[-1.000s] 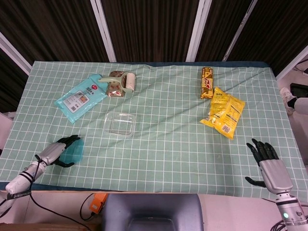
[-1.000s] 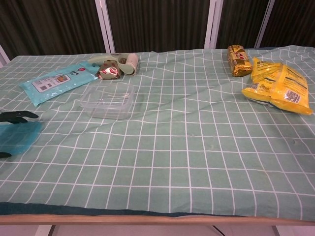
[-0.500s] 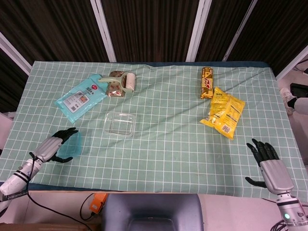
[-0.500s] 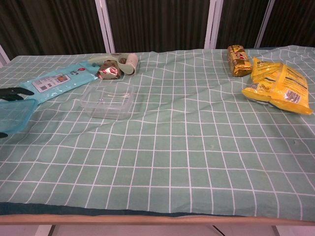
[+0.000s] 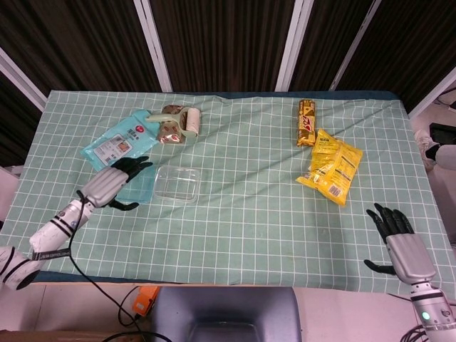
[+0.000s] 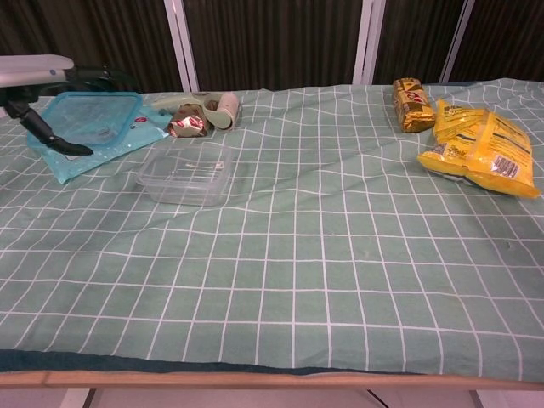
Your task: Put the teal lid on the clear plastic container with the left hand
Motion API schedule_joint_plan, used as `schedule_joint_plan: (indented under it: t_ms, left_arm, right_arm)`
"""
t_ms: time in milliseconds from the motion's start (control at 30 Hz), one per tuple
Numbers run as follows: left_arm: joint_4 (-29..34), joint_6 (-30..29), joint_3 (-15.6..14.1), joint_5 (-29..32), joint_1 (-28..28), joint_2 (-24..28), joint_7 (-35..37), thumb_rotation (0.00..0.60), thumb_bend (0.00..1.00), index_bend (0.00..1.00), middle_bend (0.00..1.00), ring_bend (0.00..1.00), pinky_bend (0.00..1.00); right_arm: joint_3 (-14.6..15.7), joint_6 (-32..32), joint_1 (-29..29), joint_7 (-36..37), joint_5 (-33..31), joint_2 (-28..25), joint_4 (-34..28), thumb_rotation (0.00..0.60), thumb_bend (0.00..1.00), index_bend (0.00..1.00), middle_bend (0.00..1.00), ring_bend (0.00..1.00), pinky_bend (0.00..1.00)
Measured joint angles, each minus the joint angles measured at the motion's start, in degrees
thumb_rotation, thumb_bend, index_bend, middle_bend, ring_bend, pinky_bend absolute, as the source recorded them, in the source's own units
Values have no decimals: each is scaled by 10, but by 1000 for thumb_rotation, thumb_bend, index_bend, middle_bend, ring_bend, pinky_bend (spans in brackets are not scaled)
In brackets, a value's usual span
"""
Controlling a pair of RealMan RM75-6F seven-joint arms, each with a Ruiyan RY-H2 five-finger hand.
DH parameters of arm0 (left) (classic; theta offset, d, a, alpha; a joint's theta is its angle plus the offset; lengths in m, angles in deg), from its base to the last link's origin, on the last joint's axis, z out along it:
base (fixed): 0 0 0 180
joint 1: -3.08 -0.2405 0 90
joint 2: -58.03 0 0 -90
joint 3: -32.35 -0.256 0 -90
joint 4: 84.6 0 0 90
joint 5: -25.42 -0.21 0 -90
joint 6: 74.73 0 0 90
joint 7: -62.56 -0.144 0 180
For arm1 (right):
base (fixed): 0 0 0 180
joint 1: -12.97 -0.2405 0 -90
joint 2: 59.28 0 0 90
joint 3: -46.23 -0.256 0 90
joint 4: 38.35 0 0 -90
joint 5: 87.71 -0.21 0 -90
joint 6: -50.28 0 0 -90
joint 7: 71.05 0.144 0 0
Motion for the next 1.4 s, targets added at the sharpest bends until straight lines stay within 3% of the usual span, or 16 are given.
schedule_joint_plan:
  t_ms: [267,567,1067,1400]
  left_arm:
    - [-26,119,14,15,82,-22,-21,600,253,0,0,438,518]
    - [-47,174,24,33,128,-56,-7,600,252,0,0,437,515]
    - [-77,238,40,117,141,-106,-32,600,245,0,3,432,466]
    - [-60,264,53,179,148,-115,-104,600,243,0,3,431,461]
  right_arm:
    - [-11,32,-13,-8,-37,3,2,600,178,0,0,0,0]
    - [-16,48,-22,-8,-51,1,0,600,178,0,0,0,0]
    - [-8,38,-19,24,-29,-11,1,600,178,0,0,0,0]
    - [-2,36,-20,41,-15,-17,3,600,177,0,0,0,0]
